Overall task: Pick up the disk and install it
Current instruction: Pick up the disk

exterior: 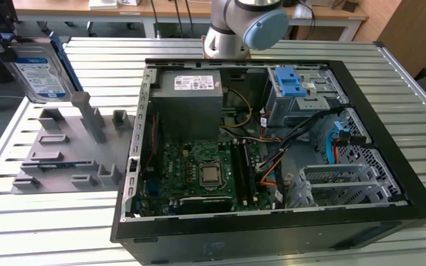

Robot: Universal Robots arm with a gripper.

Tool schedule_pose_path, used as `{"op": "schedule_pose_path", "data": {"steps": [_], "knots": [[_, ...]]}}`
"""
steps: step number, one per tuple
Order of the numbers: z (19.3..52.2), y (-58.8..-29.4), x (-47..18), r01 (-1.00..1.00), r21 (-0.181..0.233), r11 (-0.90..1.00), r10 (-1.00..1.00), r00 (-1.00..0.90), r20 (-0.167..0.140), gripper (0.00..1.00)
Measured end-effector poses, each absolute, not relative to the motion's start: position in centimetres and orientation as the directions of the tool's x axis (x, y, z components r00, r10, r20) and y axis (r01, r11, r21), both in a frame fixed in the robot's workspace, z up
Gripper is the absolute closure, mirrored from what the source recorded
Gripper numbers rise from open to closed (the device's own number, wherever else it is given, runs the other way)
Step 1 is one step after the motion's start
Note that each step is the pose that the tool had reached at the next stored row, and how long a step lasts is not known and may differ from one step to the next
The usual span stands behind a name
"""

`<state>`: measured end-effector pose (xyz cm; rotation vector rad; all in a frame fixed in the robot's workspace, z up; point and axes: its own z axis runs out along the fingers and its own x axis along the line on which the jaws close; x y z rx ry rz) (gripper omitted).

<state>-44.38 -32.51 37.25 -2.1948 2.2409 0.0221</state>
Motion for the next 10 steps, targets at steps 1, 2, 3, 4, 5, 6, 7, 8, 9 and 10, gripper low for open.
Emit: {"op": "schedule_pose_path", "data": {"steps": [1,2,3,4,5,6,7,8,9,10], "knots": [[37.29,-32.51,-44.38,-1.000,0.007,0.021,-1.000,-0.021,-0.013,0.64],[37.34,-32.51,-44.38,-1.000,0.007,0.021,-1.000,-0.021,-0.013,0.64],[37.39,-32.51,-44.38,-1.000,0.007,0.021,-1.000,-0.021,-0.013,0.64],[37.43,-32.51,-44.38,-1.000,0.007,0.021,-1.000,-0.021,-0.013,0.64],[37.47,-32.51,-44.38,-1.000,0.006,0.021,-1.000,-0.021,-0.013,0.64],[37.51,-32.51,-44.38,-1.000,0.006,0.021,-1.000,-0.021,-0.013,0.64],[37.55,-32.51,-44.38,-1.000,0.006,0.021,-1.000,-0.021,-0.013,0.64],[37.59,-32.51,-44.38,-1.000,0.006,0.021,-1.000,-0.021,-0.013,0.64],[37.63,-32.51,-44.38,-1.000,0.006,0.021,-1.000,-0.021,-0.013,0.64],[37.67,-32.50,-44.38,-1.000,0.006,0.021,-1.000,-0.021,-0.013,0.64]]}}
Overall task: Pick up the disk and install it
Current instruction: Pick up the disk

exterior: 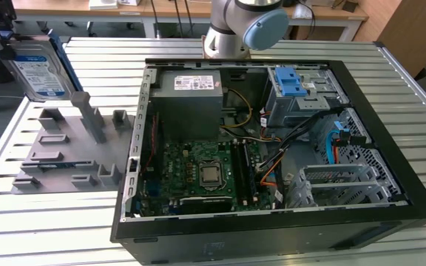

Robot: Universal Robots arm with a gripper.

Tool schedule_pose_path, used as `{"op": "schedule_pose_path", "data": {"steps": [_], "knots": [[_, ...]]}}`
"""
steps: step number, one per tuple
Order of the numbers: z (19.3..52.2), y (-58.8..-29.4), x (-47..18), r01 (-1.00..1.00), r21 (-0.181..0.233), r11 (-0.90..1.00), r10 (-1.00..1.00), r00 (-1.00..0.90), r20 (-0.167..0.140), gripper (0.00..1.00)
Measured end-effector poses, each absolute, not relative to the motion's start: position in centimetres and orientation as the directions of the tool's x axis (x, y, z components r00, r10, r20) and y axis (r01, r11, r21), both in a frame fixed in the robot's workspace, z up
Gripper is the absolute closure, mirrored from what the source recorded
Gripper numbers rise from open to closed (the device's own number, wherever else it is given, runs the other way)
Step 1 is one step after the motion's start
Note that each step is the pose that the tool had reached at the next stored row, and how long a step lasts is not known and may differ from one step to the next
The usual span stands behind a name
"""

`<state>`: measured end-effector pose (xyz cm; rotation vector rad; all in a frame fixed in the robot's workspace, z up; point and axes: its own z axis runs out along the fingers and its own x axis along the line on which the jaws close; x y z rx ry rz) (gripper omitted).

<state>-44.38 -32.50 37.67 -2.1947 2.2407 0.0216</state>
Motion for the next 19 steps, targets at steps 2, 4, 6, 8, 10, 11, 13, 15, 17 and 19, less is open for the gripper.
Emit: {"op": "schedule_pose_path", "data": {"steps": [2,4,6,8,10,11,13,15,17,19], "knots": [[37.74,-32.50,-44.39,-1.000,0.006,0.021,-1.000,-0.021,-0.013,0.64],[37.83,-32.50,-44.39,-1.000,0.006,0.021,-1.000,-0.021,-0.013,0.64],[37.91,-32.49,-44.39,-1.000,0.006,0.021,-1.000,-0.021,-0.013,0.64],[37.99,-32.49,-44.39,-1.000,0.006,0.021,-1.000,-0.021,-0.013,0.64],[38.07,-32.48,-44.40,-1.000,0.006,0.021,-1.000,-0.021,-0.013,0.64],[38.10,-32.48,-44.39,-1.000,0.006,0.021,-1.000,-0.021,-0.013,0.64],[38.18,-32.48,-44.39,-1.000,0.006,0.021,-1.000,-0.021,-0.013,0.64],[38.26,-32.47,-44.40,-1.000,0.006,0.021,-1.000,-0.021,-0.013,0.64],[38.34,-32.47,-44.40,-1.000,0.005,0.021,-1.000,-0.021,-0.013,0.64],[38.43,-32.47,-44.40,-1.000,0.005,0.021,-1.000,-0.021,-0.013,0.64]]}}
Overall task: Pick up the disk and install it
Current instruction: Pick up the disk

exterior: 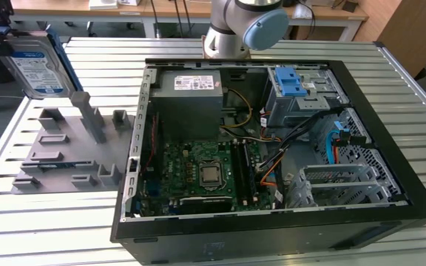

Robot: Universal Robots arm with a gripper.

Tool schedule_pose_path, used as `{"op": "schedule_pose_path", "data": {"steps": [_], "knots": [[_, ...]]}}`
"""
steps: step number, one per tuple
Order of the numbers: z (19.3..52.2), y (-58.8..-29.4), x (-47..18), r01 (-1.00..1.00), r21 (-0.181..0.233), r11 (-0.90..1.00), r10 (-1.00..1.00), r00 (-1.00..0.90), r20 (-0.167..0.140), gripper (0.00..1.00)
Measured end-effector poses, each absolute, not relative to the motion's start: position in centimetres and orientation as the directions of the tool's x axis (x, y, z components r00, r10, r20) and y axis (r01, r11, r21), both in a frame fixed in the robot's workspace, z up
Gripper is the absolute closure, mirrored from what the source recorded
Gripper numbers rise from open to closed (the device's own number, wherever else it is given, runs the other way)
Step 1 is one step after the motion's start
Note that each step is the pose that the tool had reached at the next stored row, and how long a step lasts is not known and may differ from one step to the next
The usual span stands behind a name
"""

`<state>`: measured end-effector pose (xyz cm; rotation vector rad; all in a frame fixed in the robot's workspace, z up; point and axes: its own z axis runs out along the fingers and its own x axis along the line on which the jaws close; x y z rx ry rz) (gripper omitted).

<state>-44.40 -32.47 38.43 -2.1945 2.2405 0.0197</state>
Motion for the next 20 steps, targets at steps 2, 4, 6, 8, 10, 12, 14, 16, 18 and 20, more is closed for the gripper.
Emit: {"op": "schedule_pose_path", "data": {"steps": [2,4,6,8,10,12,14,16,18,20], "knots": [[38.52,-32.47,-44.40,-1.000,0.005,0.021,-1.000,-0.021,-0.013,0.64],[38.62,-32.46,-44.41,-1.000,0.005,0.021,-1.000,-0.021,-0.013,0.64],[38.71,-32.47,-44.41,-1.000,0.005,0.021,-1.000,-0.021,-0.012,0.64],[38.80,-32.47,-44.41,-1.000,0.005,0.021,-1.000,-0.021,-0.013,0.64],[38.89,-32.46,-44.41,-1.000,0.005,0.021,-1.000,-0.021,-0.013,0.64],[38.98,-32.46,-44.41,-1.000,0.005,0.021,-1.000,-0.021,-0.013,0.64],[39.06,-32.46,-44.41,-1.000,0.005,0.021,-1.000,-0.021,-0.012,0.64],[39.14,-32.46,-44.41,-1.000,0.005,0.021,-1.000,-0.021,-0.012,0.64],[39.22,-32.46,-44.41,-1.000,0.005,0.021,-1.000,-0.021,-0.012,0.64],[39.30,-32.46,-44.41,-1.000,0.004,0.021,-1.000,-0.021,-0.012,0.64]]}}
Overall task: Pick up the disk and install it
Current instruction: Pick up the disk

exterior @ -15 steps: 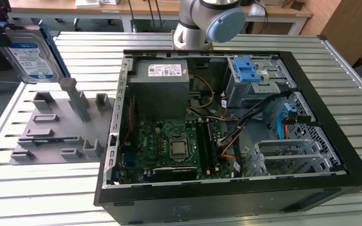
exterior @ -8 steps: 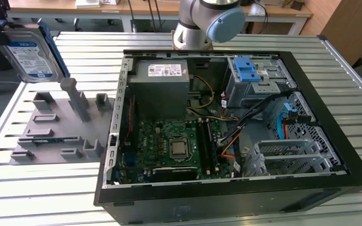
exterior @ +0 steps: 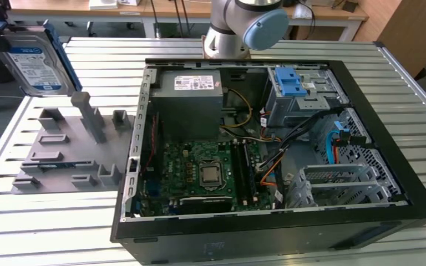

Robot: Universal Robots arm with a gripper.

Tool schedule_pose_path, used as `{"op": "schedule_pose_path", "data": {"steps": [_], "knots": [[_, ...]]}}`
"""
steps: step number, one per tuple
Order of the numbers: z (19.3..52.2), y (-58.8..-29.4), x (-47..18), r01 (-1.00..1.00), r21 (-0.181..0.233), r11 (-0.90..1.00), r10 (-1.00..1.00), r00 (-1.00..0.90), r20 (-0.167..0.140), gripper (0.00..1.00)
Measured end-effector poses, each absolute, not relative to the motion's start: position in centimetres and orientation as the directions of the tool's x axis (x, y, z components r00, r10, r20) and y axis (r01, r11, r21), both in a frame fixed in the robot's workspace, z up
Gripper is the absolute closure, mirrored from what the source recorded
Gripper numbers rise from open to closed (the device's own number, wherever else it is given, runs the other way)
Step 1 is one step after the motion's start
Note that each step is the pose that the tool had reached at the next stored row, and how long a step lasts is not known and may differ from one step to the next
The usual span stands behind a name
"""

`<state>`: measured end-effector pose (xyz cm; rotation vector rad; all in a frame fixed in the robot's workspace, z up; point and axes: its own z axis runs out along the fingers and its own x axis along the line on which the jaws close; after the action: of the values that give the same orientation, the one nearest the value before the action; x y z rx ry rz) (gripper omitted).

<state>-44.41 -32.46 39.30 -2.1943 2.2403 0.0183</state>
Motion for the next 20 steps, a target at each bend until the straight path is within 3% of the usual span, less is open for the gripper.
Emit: {"op": "schedule_pose_path", "data": {"steps": [20], "knots": [[40.05,-32.42,-44.42,-1.000,0.004,0.021,-1.000,-0.021,-0.010,0.64]]}}
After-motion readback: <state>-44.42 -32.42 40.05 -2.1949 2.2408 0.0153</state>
